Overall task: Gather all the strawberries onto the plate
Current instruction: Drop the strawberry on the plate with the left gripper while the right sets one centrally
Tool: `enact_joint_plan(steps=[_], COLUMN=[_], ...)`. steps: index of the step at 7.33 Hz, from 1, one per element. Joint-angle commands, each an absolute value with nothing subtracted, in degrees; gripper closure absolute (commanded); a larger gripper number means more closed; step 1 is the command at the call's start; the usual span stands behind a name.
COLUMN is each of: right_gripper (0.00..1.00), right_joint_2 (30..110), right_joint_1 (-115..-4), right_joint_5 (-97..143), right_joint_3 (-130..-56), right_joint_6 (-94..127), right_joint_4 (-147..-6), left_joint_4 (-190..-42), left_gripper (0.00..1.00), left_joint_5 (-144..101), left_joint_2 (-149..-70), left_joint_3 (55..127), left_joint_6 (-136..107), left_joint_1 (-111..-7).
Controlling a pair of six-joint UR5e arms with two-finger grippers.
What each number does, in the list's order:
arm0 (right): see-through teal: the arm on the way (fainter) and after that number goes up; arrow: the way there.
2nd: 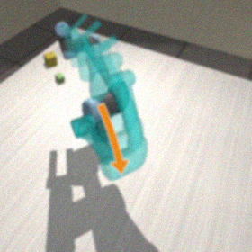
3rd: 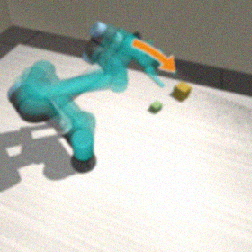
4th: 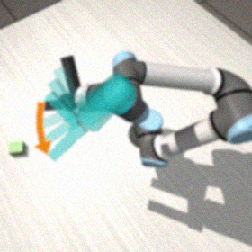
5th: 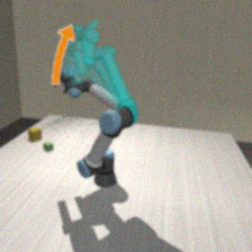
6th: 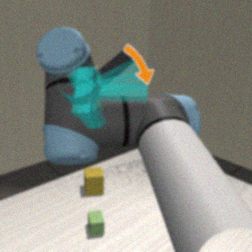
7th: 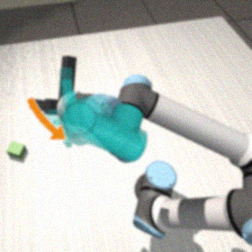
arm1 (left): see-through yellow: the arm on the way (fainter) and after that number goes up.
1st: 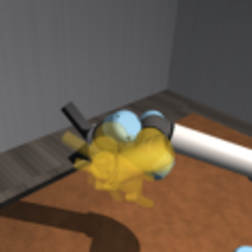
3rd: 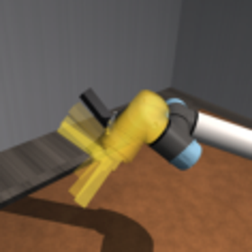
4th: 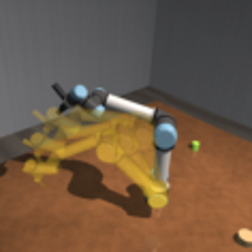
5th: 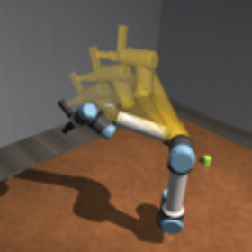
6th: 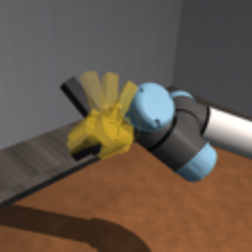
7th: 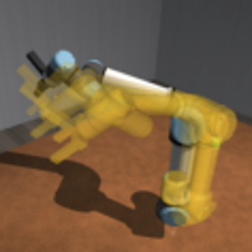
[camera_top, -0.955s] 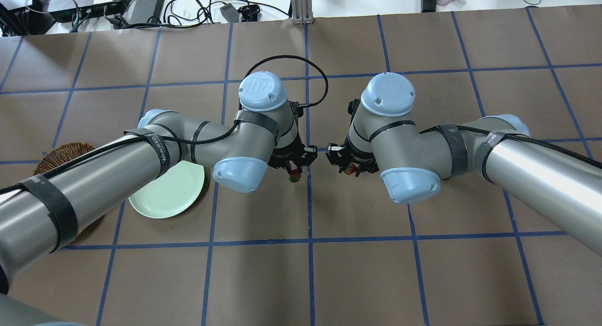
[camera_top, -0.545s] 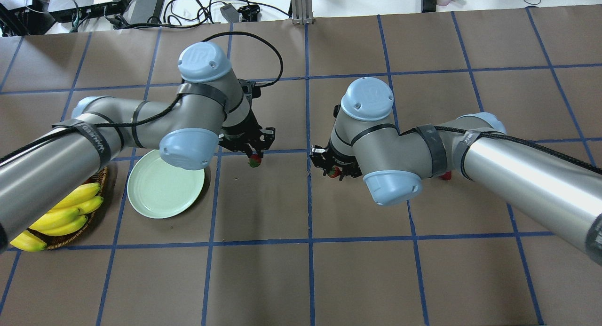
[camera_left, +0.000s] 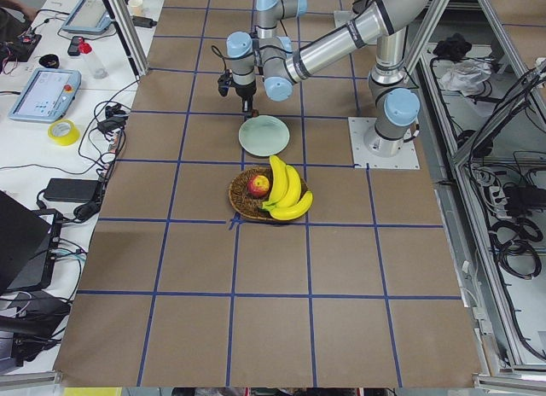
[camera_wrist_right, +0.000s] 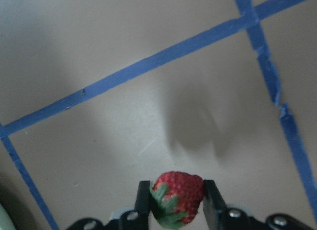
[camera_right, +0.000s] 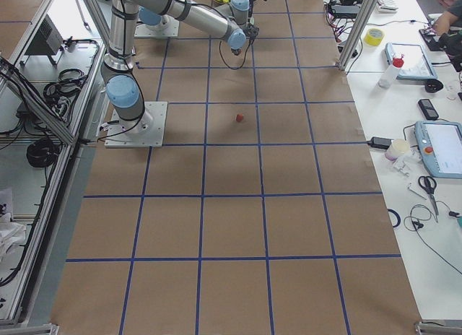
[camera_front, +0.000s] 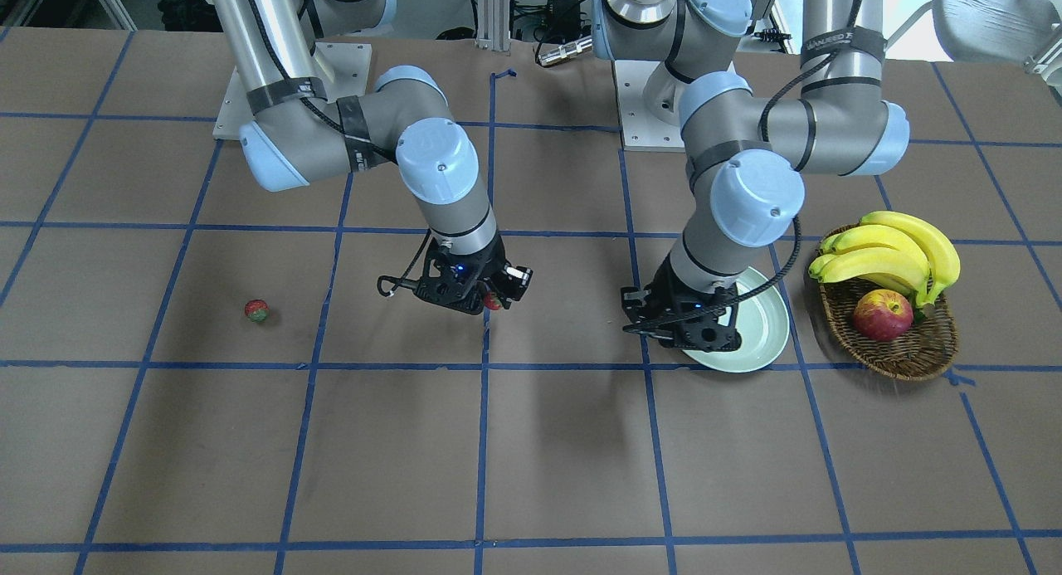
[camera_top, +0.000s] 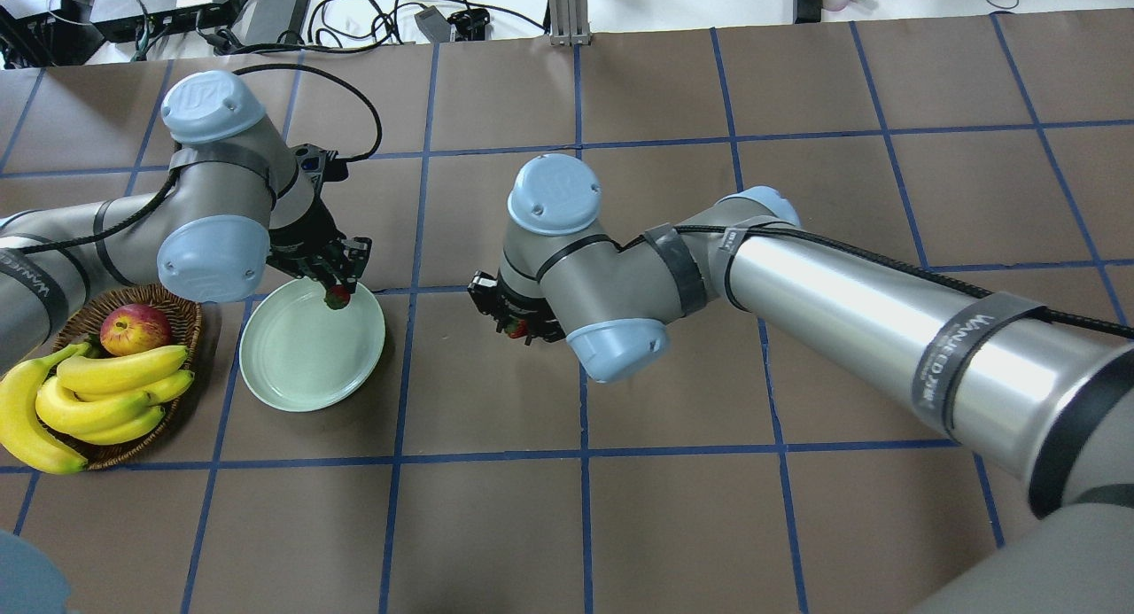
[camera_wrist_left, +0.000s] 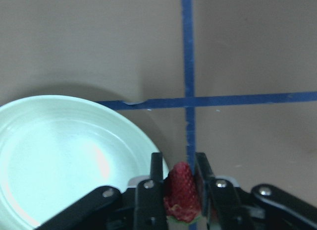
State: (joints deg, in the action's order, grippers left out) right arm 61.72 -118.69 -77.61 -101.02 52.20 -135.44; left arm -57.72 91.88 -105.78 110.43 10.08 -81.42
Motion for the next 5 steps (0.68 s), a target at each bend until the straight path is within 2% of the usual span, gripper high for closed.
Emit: enact_joint_plan(steps=[1,2,3,4,5], right_gripper=[0.64,0.25,0.00,0.00,0.00], right_joint_2=[57.8,58.1,58.4,59.7,62.7], right_joint_1=[-121.4,-121.3,-121.2,-120.3,-117.8], right_joint_5=[-74.6,-75.1,-76.9,-79.1,-80.1], right_joint_3=[-98.5,-99.0,-99.0,-99.6,-101.2], right_joint_6=[55.4,55.3,54.7,50.2,45.0], right_joint_4=[-136.3,-136.3,-136.0,-135.4,-134.2], left_joint_4=[-51.8,-51.8,-51.9,-52.6,-54.6], left_gripper=[1.00,0.62,0.08,0.00,0.00], left_joint_5=[93.0,93.1,93.1,93.4,93.3], left_joint_2=[-107.8,-108.0,-107.8,-106.8,-105.6], left_joint_3=[113.5,114.1,114.1,113.6,113.0], left_joint_6=[12.3,12.1,11.9,11.6,11.7], left_joint_1=[-78.2,-78.2,-78.2,-78.1,-78.6])
